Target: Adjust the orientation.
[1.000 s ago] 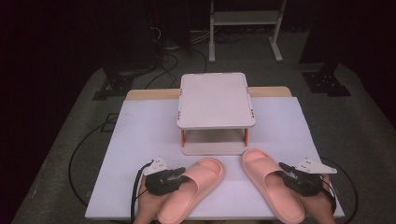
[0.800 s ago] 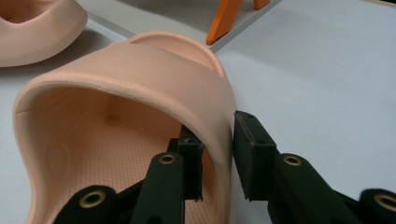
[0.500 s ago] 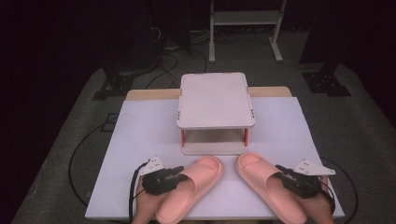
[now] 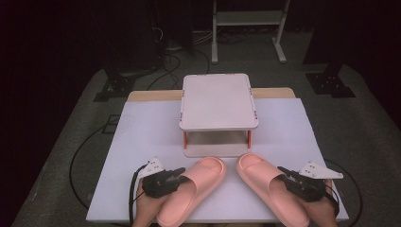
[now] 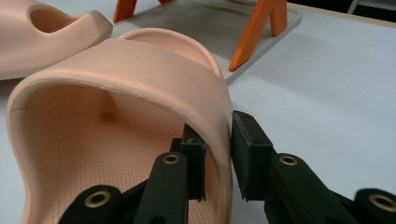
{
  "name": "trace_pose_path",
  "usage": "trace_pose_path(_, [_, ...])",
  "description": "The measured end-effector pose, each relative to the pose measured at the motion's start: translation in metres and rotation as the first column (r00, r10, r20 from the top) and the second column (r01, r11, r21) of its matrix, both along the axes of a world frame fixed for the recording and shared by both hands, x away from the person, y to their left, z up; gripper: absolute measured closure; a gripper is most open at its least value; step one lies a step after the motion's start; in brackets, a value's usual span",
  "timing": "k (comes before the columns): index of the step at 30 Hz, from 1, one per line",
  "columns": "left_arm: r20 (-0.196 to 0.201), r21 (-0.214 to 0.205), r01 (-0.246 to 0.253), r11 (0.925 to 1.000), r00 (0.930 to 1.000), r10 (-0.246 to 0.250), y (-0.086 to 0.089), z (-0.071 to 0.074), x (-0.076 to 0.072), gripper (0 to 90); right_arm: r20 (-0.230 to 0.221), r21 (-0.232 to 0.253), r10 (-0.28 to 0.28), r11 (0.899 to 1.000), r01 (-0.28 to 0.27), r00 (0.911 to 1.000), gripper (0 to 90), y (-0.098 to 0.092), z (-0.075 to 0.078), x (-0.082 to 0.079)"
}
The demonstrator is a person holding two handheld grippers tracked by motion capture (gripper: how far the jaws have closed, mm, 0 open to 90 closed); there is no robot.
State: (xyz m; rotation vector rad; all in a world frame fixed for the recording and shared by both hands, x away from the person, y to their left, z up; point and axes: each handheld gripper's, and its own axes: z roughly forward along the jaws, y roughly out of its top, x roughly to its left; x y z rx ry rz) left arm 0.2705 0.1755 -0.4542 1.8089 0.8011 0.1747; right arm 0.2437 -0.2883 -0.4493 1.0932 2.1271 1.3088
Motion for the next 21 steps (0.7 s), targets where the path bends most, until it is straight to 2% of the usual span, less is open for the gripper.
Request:
trace_pose_path(9, [0.016,-0.018,0.008,0.9998,0.9998,-0.008,0.002,0.007,-0.005,66.9,0.006,0.028,-0.001,1.0,0.001,1.0,75.2,0.001,0.005,-0.002])
trace_pose_path(21, [0.017,-0.035,0.019,0.9992,0.9997,-0.019,0.004,0.01,-0.006,67.5,0.002,0.078,-0.003,0.997,0.002,1.0,75.6,-0.002,0.011,-0.002])
